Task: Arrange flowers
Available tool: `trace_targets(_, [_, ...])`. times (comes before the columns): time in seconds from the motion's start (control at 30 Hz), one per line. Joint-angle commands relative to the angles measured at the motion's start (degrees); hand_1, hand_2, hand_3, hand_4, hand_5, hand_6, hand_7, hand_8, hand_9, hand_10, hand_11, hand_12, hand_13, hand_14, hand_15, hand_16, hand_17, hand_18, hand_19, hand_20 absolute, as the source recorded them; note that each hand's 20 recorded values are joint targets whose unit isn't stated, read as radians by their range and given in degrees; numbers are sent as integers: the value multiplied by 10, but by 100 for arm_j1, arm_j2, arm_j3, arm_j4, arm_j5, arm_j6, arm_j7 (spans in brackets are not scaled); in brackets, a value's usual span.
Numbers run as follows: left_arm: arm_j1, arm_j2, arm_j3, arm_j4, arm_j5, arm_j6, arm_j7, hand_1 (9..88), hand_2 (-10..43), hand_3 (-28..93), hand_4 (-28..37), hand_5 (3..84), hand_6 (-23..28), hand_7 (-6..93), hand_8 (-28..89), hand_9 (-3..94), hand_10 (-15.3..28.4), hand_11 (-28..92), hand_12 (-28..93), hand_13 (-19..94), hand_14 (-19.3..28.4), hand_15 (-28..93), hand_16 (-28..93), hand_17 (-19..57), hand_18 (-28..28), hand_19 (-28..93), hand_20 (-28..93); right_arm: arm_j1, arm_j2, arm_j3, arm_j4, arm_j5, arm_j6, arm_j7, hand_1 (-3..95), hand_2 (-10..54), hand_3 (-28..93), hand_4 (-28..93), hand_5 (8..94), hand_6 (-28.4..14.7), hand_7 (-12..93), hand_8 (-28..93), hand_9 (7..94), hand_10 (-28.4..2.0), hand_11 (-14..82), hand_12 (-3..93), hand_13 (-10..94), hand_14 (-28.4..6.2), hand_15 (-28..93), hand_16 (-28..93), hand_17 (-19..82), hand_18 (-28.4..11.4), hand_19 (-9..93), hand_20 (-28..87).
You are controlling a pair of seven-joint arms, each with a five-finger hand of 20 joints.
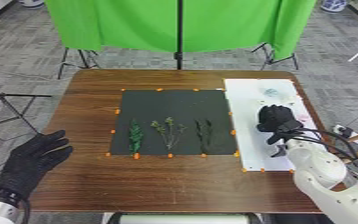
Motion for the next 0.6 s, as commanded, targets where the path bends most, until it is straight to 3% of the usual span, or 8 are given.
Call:
trace_targets(0.03, [79,-48,-2,-14,11,84,-26,266,65,725,-283,415,70,246,-117,347,157,341,142,276,185,511,-75,-63,238,627,-34,111,-158,-62,-274,110,887,-330,513,-95,807,-283,764,5,396,-122,897,-35,216,444,818,-24,583,304,379,-174,841,414])
trace_targets(0.3, [16,-58,19,14,22,20,-51,266,65,725,-283,415,70,246,-117,347,156,342,143,276,185,511,-75,-63,238,627,-34,818,-597,-506,-698,366,1181,-672,500,-95,835,-283,759,0,406,-117,895,-40,215,468,809,-27,596,314,377,-174,844,421])
trace_targets(0.43, [-6,-60,12,19,27,-9,-83,265,64,726,-283,414,69,247,-118,347,156,341,143,275,184,512,-75,-63,238,627,-34,1221,-970,-835,-811,657,856,-891,497,-95,841,-283,753,-3,415,-120,891,-41,219,472,805,-29,602,315,373,-175,846,424])
trace_targets(0.6, [-1,-59,2,8,41,0,-103,265,63,727,-283,415,70,247,-118,347,156,340,143,275,184,511,-75,-63,239,627,-35,1650,-1449,-1385,-907,707,-9,-1230,506,-95,829,-283,755,-4,415,-130,888,-41,225,468,804,-29,605,313,373,-174,845,424])
